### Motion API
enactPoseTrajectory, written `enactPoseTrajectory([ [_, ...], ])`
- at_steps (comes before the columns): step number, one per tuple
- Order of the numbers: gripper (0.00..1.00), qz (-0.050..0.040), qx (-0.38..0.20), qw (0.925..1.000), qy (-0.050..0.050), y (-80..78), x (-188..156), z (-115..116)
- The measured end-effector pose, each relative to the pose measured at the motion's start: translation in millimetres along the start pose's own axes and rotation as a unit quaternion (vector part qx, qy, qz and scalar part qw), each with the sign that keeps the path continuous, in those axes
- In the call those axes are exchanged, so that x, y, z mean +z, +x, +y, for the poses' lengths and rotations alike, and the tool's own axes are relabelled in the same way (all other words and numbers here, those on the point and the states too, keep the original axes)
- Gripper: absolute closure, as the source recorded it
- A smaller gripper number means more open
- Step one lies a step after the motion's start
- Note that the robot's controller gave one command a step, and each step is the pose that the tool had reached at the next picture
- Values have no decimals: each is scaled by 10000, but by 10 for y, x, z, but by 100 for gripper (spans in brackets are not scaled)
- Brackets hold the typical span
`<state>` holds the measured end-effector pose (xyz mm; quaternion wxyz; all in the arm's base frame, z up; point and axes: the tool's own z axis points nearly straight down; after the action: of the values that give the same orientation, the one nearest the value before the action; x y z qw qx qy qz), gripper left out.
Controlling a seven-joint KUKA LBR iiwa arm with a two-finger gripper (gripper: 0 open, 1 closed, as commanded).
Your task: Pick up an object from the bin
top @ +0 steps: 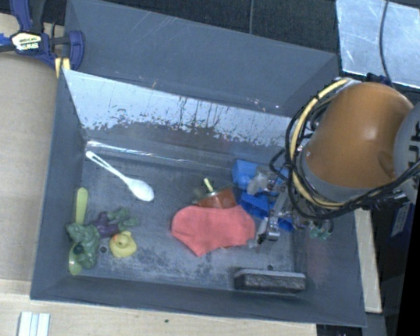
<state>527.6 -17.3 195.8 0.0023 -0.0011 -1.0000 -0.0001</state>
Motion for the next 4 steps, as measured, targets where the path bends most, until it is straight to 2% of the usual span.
enactPoseTrajectory([
  [1, 0, -42, -3, 10000, 2, -18, -40, 0],
  [2, 0, -46, -21, 10000, 2, -103, 207, 333],
  [3, 0, -104, 607, 9981, 2, -293, 559, 215],
  [4, 0, -122, 553, 9984, -16, -400, 1135, 628],
])
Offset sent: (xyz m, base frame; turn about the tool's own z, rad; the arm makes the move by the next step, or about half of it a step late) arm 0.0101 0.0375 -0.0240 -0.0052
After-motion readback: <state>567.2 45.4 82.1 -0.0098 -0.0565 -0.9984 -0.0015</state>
